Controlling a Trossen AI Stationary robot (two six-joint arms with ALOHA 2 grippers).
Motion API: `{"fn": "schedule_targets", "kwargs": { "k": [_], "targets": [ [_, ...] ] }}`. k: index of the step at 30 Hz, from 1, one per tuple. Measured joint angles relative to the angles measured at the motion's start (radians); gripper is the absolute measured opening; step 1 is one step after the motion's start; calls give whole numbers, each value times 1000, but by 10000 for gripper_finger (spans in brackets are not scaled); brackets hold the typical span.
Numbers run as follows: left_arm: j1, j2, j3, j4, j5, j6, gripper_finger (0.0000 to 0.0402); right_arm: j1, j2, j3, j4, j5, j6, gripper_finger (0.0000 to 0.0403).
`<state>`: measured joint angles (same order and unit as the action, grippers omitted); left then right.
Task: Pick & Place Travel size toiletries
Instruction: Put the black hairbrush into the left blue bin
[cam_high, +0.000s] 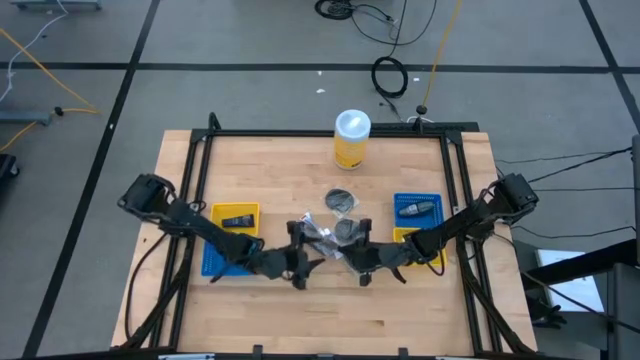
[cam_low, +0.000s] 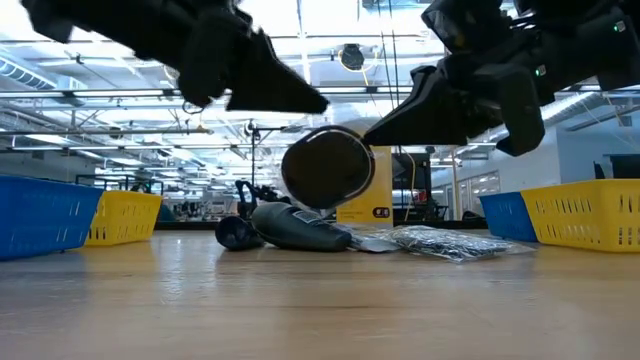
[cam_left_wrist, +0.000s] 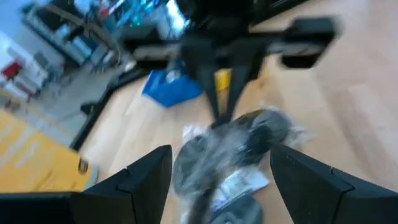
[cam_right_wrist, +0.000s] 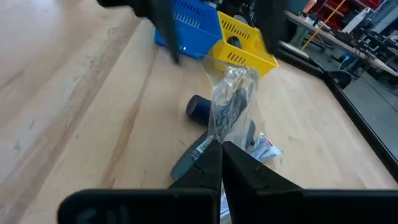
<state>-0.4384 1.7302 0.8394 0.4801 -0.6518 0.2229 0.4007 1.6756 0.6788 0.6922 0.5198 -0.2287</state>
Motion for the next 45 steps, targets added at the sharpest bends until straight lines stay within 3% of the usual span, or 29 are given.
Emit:
{"fn": "schedule_targets", "kwargs": {
  "k": [4,9,16,20,29,32,34,39,45],
  "targets": [
    [37,0,0,-66,8,-60,266,0,0,0,-1,-38,0,0],
    [70,19,0,-77,146,-80,266,1,0,0,0,-78,0,0],
    [79,47,0,-91,155,-102,257,0,0,0,-2,-77,0,0],
    [74,47,0,-85,155,-88,209,0,0,0,-1,-77,0,0],
    [65,34,0,-98,155,-71,53,2,0,0,-8,-59,0,2],
    [46,-1,0,-141,155,-71,16,22,-27,0,-29,-16,1,23],
    [31,-43,0,-175,153,-74,13,34,-50,0,-36,-16,12,47],
    [-40,-204,26,-382,140,-151,41,55,-119,0,-50,7,37,106],
    [-124,-341,219,-1010,218,-414,19,65,-130,-4,-52,3,36,143]
  ]
}}
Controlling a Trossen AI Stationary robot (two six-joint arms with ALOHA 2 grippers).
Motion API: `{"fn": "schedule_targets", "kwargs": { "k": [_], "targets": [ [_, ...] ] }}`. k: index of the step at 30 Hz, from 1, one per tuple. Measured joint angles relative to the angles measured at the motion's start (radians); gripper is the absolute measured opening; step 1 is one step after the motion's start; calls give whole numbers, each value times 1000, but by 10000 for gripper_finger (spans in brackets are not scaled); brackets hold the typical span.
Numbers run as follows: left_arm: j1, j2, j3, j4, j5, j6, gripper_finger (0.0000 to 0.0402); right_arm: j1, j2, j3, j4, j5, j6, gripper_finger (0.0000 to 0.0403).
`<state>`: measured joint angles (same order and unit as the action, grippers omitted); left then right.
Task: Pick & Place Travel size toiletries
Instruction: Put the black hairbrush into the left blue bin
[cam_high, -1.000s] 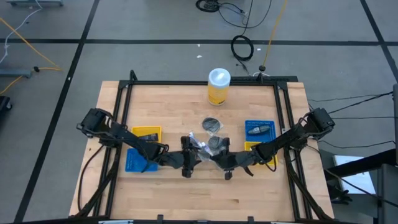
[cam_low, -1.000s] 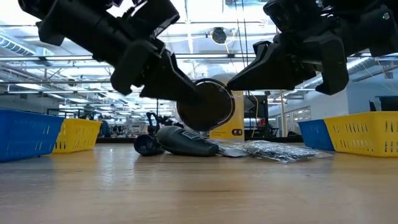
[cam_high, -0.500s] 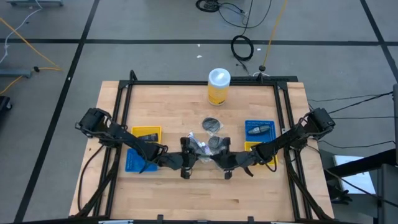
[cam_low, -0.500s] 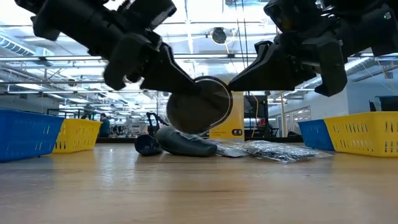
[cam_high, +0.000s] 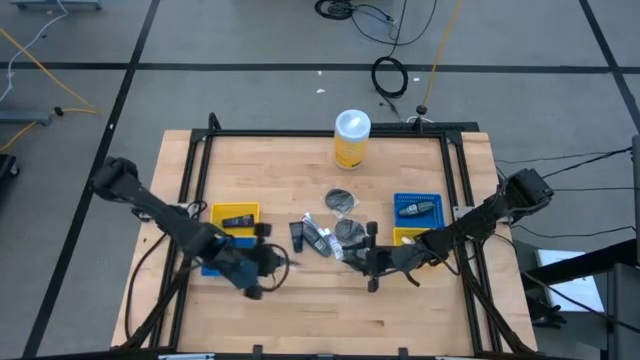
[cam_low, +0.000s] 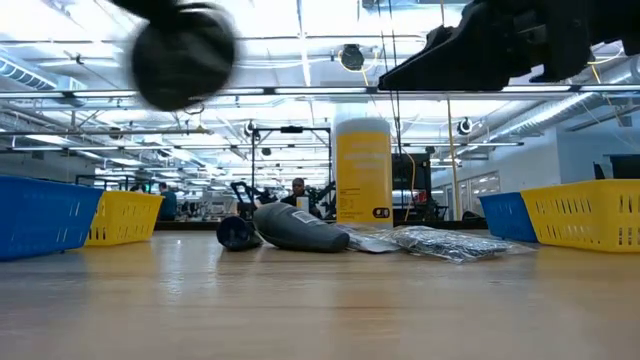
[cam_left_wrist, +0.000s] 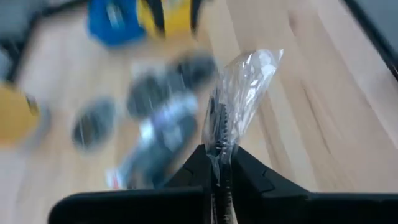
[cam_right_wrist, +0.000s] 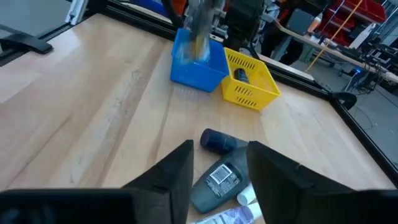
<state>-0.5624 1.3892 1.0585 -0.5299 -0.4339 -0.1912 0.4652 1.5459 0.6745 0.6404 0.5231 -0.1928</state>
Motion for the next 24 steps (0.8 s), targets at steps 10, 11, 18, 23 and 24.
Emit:
{"fn": "schedule_targets", "kwargs": {
  "k": [10,11,18,23,24],
  "targets": [
    [-54,-5,119,-732,264,-496,49,-3,0,-30,22,-2,21,143],
    [-57,-5,107,-755,273,-513,53,-3,0,-30,22,-2,21,142],
    [-45,-5,5,-730,400,-589,37,-3,0,-30,29,-3,21,145],
    [-14,-4,-75,-702,432,-595,18,-3,0,-30,31,-3,24,146],
    [-9,-8,-87,-696,434,-593,18,-3,0,-30,31,-3,24,145]
  ]
}}
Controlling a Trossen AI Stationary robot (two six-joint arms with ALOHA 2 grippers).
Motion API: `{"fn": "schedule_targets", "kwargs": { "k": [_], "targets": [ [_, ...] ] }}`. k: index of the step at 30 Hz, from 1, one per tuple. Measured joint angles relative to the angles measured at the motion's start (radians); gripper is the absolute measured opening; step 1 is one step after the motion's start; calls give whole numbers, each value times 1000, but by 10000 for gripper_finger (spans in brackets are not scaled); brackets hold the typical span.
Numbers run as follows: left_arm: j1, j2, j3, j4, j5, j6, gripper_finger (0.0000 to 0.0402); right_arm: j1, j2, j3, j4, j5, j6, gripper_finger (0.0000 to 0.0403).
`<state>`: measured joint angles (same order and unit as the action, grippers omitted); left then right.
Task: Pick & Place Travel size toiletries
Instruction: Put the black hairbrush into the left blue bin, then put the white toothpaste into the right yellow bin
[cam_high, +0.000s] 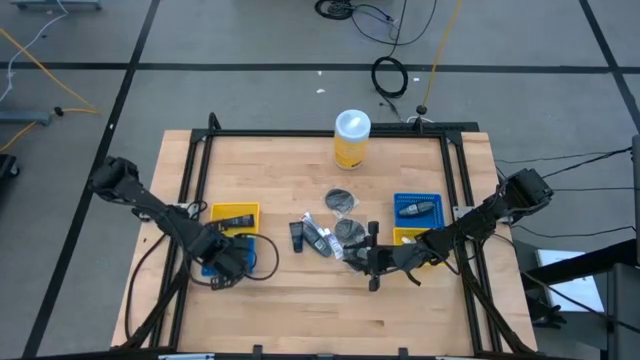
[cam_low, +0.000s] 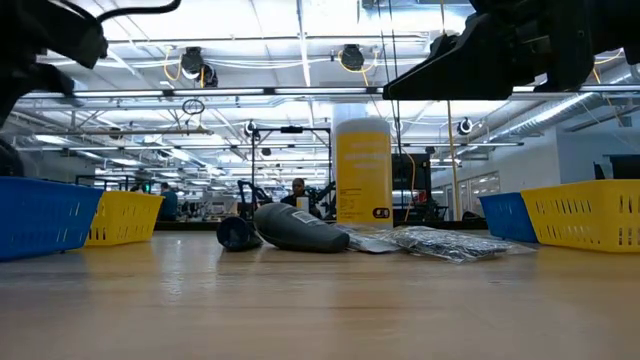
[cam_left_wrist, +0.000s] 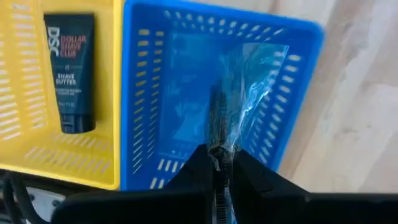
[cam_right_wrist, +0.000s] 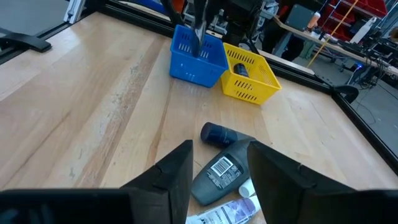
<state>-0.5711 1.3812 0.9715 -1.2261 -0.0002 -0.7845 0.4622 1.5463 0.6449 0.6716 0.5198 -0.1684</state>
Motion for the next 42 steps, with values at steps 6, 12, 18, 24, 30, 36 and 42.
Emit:
{"fn": "schedule_targets", "kwargs": {
  "k": [6,12,18,24,30,36,42],
  "targets": [
    [38,-54,-37,63,64,4,49,0,0,0,2,0,0,142],
    [45,-149,-37,96,78,-10,59,-1,0,0,2,0,0,144],
    [70,-207,-118,151,75,-22,22,0,0,0,2,0,0,140],
    [78,-212,-186,163,82,-10,3,0,0,0,2,0,0,141],
    [64,-212,-186,310,11,36,18,-1,0,0,2,0,0,137],
    [17,-210,-186,699,-342,271,5,-15,0,0,-2,-1,41,139],
    [7,-138,-184,1071,-532,540,14,-40,0,0,-3,-87,108,136]
  ]
}}
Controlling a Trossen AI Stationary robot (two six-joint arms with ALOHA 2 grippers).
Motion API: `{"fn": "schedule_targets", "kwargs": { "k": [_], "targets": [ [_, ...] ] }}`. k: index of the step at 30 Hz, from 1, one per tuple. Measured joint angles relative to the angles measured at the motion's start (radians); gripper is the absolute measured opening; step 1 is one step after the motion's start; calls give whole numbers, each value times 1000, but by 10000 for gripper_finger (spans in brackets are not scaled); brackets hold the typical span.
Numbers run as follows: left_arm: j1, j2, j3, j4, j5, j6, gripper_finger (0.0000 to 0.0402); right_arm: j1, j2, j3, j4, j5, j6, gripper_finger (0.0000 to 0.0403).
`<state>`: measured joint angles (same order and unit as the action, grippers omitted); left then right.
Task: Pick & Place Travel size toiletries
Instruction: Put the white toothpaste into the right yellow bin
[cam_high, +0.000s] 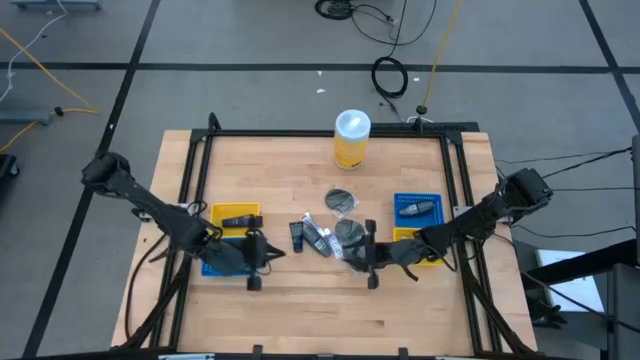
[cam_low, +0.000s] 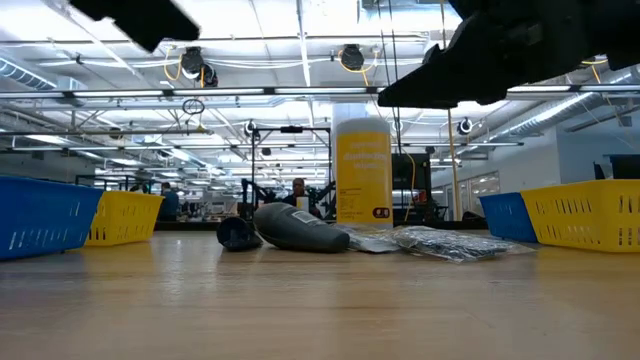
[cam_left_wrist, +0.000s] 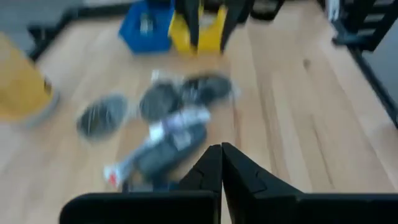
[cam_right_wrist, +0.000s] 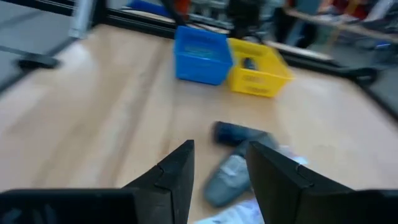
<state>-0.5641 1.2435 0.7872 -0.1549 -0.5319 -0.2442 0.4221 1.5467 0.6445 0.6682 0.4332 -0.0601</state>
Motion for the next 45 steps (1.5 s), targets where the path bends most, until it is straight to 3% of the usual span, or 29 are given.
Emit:
{"fn": "schedule_targets", "kwargs": {
  "k": [4,9,14,22,28,32,37,45],
  "targets": [
    [13,99,0,162,-2,116,23,-24,5,0,3,-125,56,137],
    [40,244,0,285,-2,164,14,-38,66,1,27,-64,89,151],
    [73,367,-1,288,-2,78,3,-67,140,33,14,-17,152,186],
    [100,502,-1,312,-80,-57,19,-127,205,190,-274,-14,264,253],
    [100,524,-1,337,-102,-57,2,-158,290,290,-401,1,314,256],
    [100,524,-1,347,-102,-54,13,-168,333,309,-415,63,313,246],
    [100,524,-1,348,-103,-54,23,-176,362,309,-443,62,356,236],
    [100,524,-1,348,-103,-53,2,-193,359,309,-529,15,403,224]
  ]
}}
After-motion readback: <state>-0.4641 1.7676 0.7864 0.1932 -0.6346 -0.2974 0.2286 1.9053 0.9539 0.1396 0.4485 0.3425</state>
